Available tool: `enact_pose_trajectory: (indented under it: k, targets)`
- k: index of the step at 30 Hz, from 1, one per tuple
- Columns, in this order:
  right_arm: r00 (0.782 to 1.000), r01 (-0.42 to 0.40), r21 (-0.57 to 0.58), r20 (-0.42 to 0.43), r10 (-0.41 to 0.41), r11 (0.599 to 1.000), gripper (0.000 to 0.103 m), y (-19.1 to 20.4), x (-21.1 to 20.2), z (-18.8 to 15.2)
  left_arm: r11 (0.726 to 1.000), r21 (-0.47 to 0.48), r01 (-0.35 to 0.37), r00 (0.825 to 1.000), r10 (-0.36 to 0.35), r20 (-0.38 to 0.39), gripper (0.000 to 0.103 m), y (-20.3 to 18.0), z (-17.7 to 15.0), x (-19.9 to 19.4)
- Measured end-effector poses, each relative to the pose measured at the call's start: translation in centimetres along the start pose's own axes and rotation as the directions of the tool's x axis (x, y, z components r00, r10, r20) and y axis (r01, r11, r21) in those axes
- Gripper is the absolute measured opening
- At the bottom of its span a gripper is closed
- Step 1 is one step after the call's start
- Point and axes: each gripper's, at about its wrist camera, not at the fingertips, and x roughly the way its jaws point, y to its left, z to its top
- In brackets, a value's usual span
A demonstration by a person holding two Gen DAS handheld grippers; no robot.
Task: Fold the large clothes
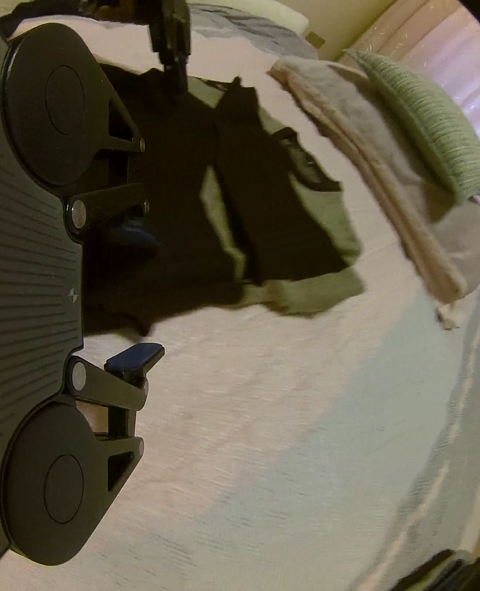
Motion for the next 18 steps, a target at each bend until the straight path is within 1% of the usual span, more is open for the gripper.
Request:
enact_pose_trajectory:
  k: [1, 2, 4, 5, 6, 8, 10, 13, 14, 15, 16, 18]
  targets:
    - [1.000, 0.005, -0.004, 0.013, -0.005, 1.000, 0.034, 0.0, 0.0, -0.3, 1.000, -0.004, -0.003, 1.000, 0.003, -0.009, 0.020, -0.5, -0.7, 0.3]
    - [1.000, 0.014, -0.005, 0.017, -0.014, 1.000, 0.025, 0.1, 0.0, -0.2, 1.000, -0.002, -0.011, 1.000, 0.011, -0.020, 0.020, -0.8, -1.2, 0.6]
    - [0.998, 0.054, -0.021, 0.033, -0.053, 0.998, 0.010, 0.4, -0.4, -0.1, 0.999, 0.022, -0.042, 0.998, 0.043, -0.037, 0.020, -1.4, -2.2, 1.0]
    - [0.997, 0.068, -0.045, 0.038, -0.067, 0.997, 0.005, 0.7, -0.7, 0.0, 0.999, 0.023, -0.050, 0.998, 0.051, -0.045, 0.020, -1.5, -2.6, 1.2]
    - [0.996, 0.085, -0.078, 0.041, -0.082, 0.993, 0.002, 1.0, -0.9, 0.1, 0.998, 0.017, -0.054, 0.997, 0.055, -0.047, 0.020, -1.5, -2.9, 1.2]
    - [0.992, 0.121, -0.155, 0.042, -0.116, 0.981, 0.001, 1.9, -1.1, 0.5, 0.998, -0.004, -0.064, 0.997, 0.063, -0.046, 0.020, -1.4, -3.4, 1.1]
    - [0.991, 0.126, -0.223, 0.060, -0.116, 0.967, 0.001, 3.1, -1.5, 1.2, 0.997, -0.008, -0.075, 0.996, 0.074, -0.050, 0.020, -1.3, -3.7, 1.0]
    - [0.995, 0.068, -0.288, 0.095, -0.042, 0.955, 0.000, 5.0, -1.8, 2.9, 0.997, -0.001, -0.082, 0.996, 0.082, -0.047, 0.020, -1.4, -3.7, 0.5]
    - [0.994, 0.030, -0.289, 0.109, 0.002, 0.957, 0.000, 5.4, -2.0, 3.6, 0.997, 0.009, -0.080, 0.996, 0.080, -0.036, 0.020, -1.7, -3.5, 0.2]
    - [0.990, -0.031, -0.292, 0.126, 0.070, 0.956, 0.000, 5.7, -2.2, 4.3, 0.998, 0.007, -0.068, 0.998, 0.068, -0.018, 0.020, -1.9, -3.2, -0.2]
    - [0.982, -0.074, -0.307, 0.145, 0.123, 0.949, 0.000, 6.1, -2.4, 4.9, 0.998, -0.002, -0.057, 0.998, 0.057, -0.003, 0.021, -2.1, -2.8, -0.5]
    - [0.979, -0.079, -0.342, 0.151, 0.138, 0.936, 0.000, 6.4, -1.4, 5.8, 0.998, -0.011, -0.056, 0.998, 0.057, 0.016, 0.022, -2.2, -2.1, -0.6]
